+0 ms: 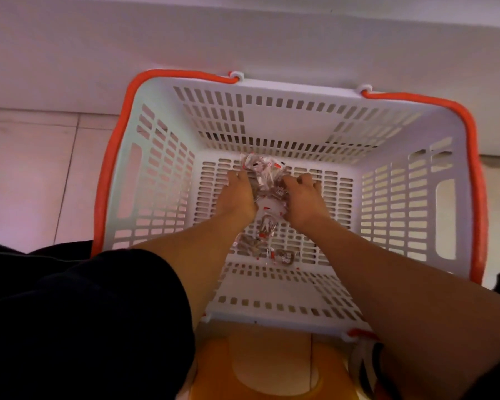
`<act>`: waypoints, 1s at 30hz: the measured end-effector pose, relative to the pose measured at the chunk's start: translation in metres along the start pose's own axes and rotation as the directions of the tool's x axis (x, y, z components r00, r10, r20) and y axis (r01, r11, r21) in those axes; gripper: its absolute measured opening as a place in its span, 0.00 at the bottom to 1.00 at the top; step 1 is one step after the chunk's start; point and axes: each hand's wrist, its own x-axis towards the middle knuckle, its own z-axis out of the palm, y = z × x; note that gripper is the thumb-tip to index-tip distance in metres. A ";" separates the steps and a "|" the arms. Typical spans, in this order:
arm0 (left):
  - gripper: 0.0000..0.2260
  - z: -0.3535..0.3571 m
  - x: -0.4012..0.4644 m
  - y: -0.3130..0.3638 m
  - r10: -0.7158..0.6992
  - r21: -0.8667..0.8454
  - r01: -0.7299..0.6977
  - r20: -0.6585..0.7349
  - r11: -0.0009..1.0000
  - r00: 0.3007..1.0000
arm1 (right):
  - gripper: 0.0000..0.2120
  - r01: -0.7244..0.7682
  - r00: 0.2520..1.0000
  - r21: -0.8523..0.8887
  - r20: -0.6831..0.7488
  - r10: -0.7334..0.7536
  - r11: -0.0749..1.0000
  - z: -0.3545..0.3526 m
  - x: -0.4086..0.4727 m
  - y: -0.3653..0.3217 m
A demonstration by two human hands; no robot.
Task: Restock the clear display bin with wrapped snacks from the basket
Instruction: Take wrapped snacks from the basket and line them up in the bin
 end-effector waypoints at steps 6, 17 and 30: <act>0.24 -0.005 -0.005 0.002 -0.004 -0.053 0.004 0.001 0.999 1.000 | 0.21 -0.117 0.981 0.395 -0.098 0.169 0.911 -0.006 0.003 0.005; 0.08 -0.031 -0.010 -0.011 -0.013 -0.680 0.291 0.383 0.673 0.924 | 0.02 -0.420 0.890 0.899 0.383 0.247 0.121 -0.035 -0.025 0.019; 0.21 -0.209 -0.091 0.035 0.469 -0.923 0.379 0.364 0.065 0.805 | 0.10 -0.033 0.975 0.958 0.094 -0.202 0.284 -0.229 -0.104 -0.040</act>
